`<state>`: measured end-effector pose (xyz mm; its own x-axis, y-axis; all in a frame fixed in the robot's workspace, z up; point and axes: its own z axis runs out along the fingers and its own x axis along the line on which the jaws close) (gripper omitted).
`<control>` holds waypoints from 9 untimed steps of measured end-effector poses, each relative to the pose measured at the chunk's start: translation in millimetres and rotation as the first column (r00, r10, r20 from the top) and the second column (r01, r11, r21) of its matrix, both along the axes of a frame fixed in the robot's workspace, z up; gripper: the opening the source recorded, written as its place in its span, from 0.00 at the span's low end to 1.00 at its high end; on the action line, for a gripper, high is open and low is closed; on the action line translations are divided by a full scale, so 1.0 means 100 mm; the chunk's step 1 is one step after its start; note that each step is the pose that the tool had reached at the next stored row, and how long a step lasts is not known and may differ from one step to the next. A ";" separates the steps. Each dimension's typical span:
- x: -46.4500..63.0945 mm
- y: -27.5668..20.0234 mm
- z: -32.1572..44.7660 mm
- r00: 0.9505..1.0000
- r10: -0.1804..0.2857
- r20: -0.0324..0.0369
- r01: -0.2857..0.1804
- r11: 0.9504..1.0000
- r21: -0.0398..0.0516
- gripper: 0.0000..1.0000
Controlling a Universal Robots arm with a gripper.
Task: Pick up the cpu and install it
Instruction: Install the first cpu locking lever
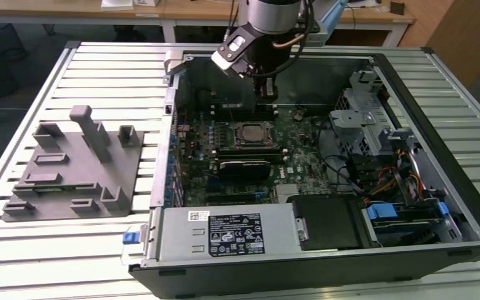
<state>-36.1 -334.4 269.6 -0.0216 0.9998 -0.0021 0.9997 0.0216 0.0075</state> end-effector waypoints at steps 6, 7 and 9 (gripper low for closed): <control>0.00 0.000 -0.004 0.995 0.101 0.000 -0.101 0.995 0.000 0.11; 0.00 0.000 -0.005 0.993 0.120 0.000 -0.120 0.993 0.000 0.11; 0.00 0.000 -0.007 0.988 0.156 0.000 -0.156 0.988 0.000 0.11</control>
<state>-36.1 -334.4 268.9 -0.1773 0.9842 -0.0021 0.9841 0.1773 0.0075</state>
